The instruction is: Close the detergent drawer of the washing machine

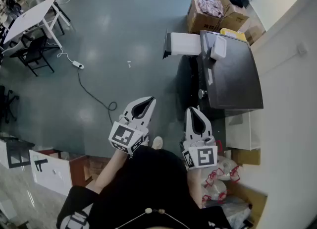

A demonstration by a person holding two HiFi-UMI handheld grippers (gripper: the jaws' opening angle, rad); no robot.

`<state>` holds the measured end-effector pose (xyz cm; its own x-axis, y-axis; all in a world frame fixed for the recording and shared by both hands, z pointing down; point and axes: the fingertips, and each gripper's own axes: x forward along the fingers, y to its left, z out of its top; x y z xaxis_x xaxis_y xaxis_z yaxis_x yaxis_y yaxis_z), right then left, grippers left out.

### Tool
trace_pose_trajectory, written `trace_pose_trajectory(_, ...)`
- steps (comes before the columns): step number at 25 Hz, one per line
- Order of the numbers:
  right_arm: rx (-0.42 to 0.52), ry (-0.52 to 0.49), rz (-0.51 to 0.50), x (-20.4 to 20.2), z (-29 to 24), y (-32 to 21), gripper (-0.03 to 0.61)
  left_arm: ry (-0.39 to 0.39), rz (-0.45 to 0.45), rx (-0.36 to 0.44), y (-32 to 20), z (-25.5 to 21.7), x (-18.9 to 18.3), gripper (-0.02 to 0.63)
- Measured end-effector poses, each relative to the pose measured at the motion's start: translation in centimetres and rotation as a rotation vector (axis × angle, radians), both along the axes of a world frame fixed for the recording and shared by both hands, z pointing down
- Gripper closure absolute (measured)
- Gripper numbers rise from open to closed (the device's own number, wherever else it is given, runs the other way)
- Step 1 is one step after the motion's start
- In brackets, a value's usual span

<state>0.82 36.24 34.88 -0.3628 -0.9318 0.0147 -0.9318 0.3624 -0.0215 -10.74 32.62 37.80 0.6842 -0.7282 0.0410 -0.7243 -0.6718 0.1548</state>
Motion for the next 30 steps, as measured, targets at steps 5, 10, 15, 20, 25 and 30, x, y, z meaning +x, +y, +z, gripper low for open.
trace_pose_trajectory(5, -0.002, -0.004, 0.001, -0.2, 0.1, 0.0, 0.577, -0.002, -0.003, -0.004, 0.0, 0.2, -0.3, 0.607)
trace_pose_trajectory(10, -0.004, -0.004, 0.004, -0.3, 0.2, -0.4, 0.577, 0.004, -0.005, -0.002, -0.4, 0.2, -0.5, 0.607)
trace_pose_trajectory(15, 0.010, -0.045, -0.017, -0.6, 0.0, -0.7, 0.575, 0.065, 0.035, 0.035, -0.3, -0.8, -0.3, 0.606)
trace_pose_trajectory(20, 0.023, -0.006, -0.004, -1.3, 0.3, -1.5, 0.575, 0.086, 0.209, 0.032, -0.4, -0.8, 1.5, 0.434)
trace_pose_trajectory(25, 0.027, -0.020, -0.063, -3.4, -0.1, -2.3, 0.574, 0.101, 0.271, 0.061, -1.2, -1.6, 1.4, 0.462)
trace_pose_trajectory(30, 0.026, -0.010, -0.053, -4.4, 0.5, -2.9, 0.574, 0.017, 0.281, 0.125, -1.7, -0.9, 0.7, 0.469)
